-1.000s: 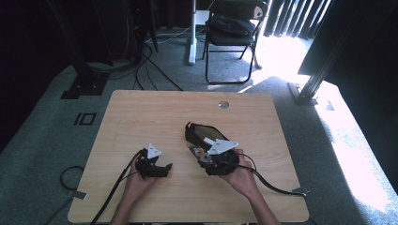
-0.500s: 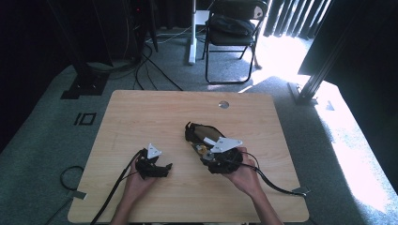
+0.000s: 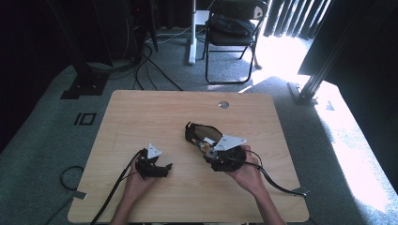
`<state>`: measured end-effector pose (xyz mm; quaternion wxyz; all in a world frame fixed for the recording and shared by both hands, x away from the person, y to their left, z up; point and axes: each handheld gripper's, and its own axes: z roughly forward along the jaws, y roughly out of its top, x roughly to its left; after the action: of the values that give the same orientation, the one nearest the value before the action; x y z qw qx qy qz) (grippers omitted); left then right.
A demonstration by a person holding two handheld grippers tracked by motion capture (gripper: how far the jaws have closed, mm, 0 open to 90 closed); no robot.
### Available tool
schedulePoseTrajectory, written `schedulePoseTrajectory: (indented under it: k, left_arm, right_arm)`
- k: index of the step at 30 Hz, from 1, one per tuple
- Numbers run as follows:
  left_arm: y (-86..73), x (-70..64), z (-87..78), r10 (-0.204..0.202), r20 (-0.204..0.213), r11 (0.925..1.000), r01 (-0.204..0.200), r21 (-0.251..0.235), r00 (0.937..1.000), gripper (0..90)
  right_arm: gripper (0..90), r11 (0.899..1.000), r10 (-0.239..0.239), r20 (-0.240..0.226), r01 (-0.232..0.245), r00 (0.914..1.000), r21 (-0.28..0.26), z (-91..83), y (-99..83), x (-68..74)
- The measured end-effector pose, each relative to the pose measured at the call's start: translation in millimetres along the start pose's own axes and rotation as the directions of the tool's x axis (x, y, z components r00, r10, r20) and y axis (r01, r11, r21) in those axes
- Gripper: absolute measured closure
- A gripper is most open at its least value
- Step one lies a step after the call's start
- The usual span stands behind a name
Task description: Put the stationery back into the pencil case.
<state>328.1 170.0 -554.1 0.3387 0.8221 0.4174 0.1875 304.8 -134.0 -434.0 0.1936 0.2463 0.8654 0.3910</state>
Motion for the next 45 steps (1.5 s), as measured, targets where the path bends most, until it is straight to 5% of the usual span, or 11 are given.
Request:
schedulePoseTrajectory:
  k: [45]
  left_arm:
    - [0.1, -0.1, 0.1, -0.002, 0.001, 1.0, 0.002, -0.001, 1.0, 15.6]
  right_arm:
    - [41.2, 1.0, 0.02, 0.07, -0.02, 0.9973, 0.001, 0.6, 7.0, -31.9]
